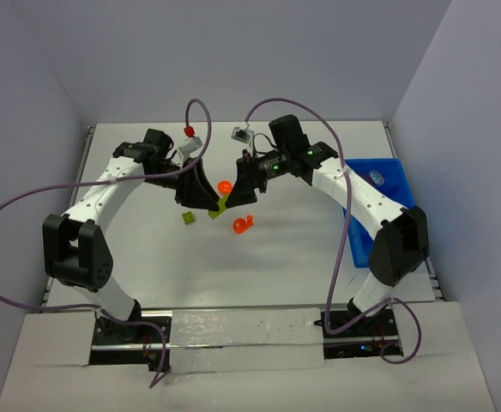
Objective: Sort the legos into containers by color
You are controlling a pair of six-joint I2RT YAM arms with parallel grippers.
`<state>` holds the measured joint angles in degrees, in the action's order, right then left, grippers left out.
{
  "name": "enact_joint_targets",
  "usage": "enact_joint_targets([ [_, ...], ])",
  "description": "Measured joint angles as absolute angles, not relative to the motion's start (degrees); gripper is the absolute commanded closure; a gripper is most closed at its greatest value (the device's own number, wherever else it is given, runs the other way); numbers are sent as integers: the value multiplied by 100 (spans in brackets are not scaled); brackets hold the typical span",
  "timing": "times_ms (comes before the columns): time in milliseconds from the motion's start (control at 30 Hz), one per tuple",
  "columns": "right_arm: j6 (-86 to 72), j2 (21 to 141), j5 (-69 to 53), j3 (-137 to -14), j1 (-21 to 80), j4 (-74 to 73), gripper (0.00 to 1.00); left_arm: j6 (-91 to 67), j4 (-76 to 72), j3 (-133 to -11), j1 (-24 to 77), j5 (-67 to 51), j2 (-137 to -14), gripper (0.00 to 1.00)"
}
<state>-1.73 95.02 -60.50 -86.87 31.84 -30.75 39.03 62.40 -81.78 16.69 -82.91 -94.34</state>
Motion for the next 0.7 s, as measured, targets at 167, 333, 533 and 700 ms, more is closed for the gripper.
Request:
enact_joint_targets([
  [167, -185, 9542, -6003, -8696, 3225, -3081, 29, 3491, 5844, -8028, 1680, -8265, -9340, 94],
  [333, -165, 9538, -5975, -8697, 3308, -3074, 47, 3112, 5471, -7953, 1696, -8156, -9236, 87],
  [533, -17, 9535, -5961, -8713, 3381, -3100, 88, 2579, 4959, -7789, 1721, -7989, -9121, 65],
  [700, 115, 9521, -5932, -8713, 3400, -3174, 100, 1821, 4151, -7362, 1740, -7746, -8804, 8],
])
